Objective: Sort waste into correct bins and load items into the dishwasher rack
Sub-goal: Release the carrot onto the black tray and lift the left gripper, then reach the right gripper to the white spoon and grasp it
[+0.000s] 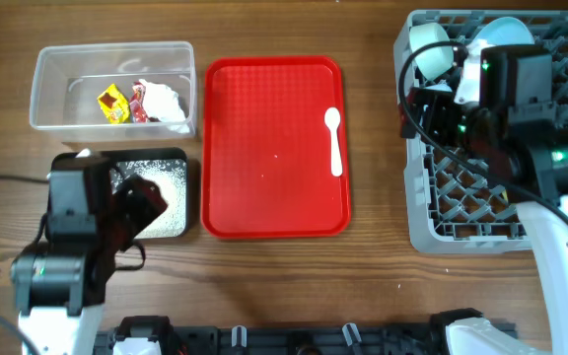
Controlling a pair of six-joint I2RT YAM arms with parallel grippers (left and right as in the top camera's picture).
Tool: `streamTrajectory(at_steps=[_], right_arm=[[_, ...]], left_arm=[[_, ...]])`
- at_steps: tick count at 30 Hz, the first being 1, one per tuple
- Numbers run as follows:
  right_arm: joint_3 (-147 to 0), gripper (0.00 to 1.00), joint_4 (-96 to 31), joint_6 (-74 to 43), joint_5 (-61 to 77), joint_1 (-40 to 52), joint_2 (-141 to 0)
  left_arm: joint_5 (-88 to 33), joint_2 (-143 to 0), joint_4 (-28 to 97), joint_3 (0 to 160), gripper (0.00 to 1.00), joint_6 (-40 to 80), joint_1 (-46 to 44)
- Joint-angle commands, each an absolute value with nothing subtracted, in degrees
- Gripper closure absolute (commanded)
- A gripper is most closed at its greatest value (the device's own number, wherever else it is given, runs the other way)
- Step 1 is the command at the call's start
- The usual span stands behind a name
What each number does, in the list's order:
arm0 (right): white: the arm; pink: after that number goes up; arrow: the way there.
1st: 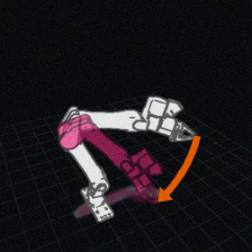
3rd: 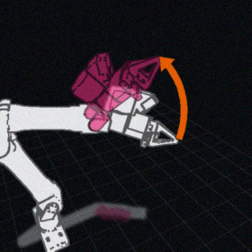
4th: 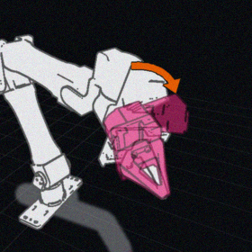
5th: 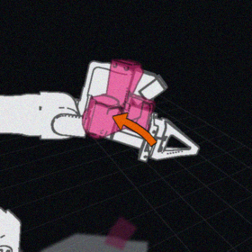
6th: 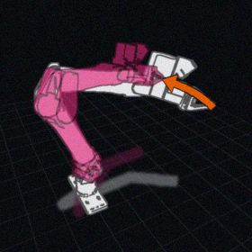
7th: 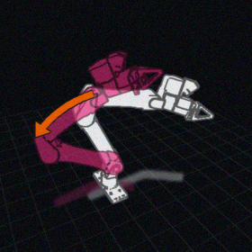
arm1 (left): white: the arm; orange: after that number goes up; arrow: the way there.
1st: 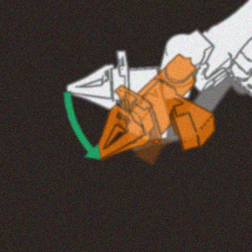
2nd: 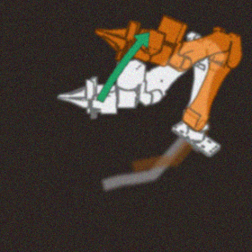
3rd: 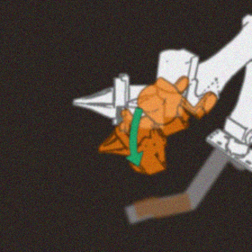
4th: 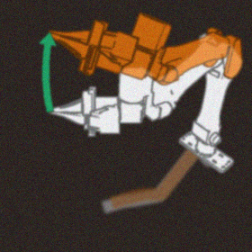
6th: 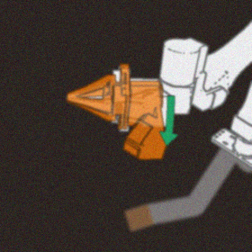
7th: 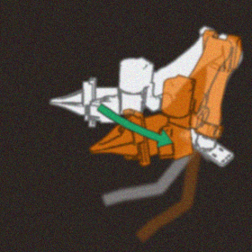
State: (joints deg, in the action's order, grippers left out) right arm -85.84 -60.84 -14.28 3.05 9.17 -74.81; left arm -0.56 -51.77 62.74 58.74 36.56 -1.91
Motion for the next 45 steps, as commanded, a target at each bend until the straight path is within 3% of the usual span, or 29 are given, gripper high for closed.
streamTrajectory(at_steps=[1,6,13,22,35,36,37,45], right_arm=[[-85.76,0.0,-57.95,-13.02,12.69,9.39,-78.94],[-85.76,0.01,-53.41,-13.58,15.14,12.78,-86.3],[-85.76,0.1,-46.94,-16.4,15.14,19.77,-101.73],[-85.76,0.14,-44.53,-20.99,14.87,20.84,-118.56],[-85.58,0.19,-41.95,-27.64,10.15,20.84,-124.4],[-85.58,0.21,-41.78,-27.62,10.17,20.84,-124.77],[-85.58,0.24,-41.69,-27.62,10.17,20.84,-124.9],[-85.58,0.56,-41.17,-27.59,10.15,21.5,-124.95]], left_arm=[[-0.84,-57.63,58.24,58.7,0.42,36.27,-8.12],[-0.82,-69.19,47.68,58.7,0.4,36.27,-16.23],[-0.84,-82.63,41.28,58.72,0.39,36.29,-20.1],[2.81,-84.55,41.3,58.72,0.36,36.58,-20.12],[8.67,-84.55,41.76,58.7,0.25,43.99,-14.66],[8.67,-84.55,41.78,58.72,0.07,43.99,-14.48],[8.67,-84.55,41.76,58.72,0.0,43.99,-14.5],[8.67,-84.55,41.76,58.7,0.0,43.97,-14.5]])
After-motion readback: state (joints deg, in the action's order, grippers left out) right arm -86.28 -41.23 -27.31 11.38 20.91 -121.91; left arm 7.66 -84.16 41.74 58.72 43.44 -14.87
